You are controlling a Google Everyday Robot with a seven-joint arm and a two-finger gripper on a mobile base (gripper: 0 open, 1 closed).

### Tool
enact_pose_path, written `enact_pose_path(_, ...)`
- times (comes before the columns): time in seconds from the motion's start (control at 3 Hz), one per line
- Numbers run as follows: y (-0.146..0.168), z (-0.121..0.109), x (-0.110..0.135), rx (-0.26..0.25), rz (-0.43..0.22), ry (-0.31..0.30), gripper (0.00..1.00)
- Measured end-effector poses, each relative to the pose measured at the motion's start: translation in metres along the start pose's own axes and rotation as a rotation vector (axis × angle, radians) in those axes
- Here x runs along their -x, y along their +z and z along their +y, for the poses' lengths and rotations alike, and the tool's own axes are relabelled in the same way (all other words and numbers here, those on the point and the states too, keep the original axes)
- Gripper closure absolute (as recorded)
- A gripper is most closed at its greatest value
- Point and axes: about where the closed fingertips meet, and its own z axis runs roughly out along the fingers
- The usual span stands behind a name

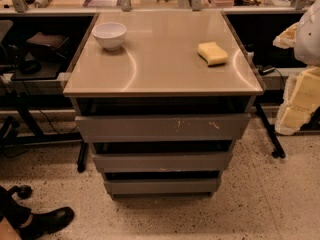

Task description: Open bottom drawer

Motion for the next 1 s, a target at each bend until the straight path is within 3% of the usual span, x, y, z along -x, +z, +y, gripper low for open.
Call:
enact_pose_path(0.33,0.000,0.000,0.000,0.000,0.000,0.000,0.00)
enact_pose_path(0.67,0.032,0.009,0.009,0.023,-0.058,0.027,0.00)
enact_pose_path(1.0,0.097,0.036,0.029,0.078,-0.143,0.094,0.00)
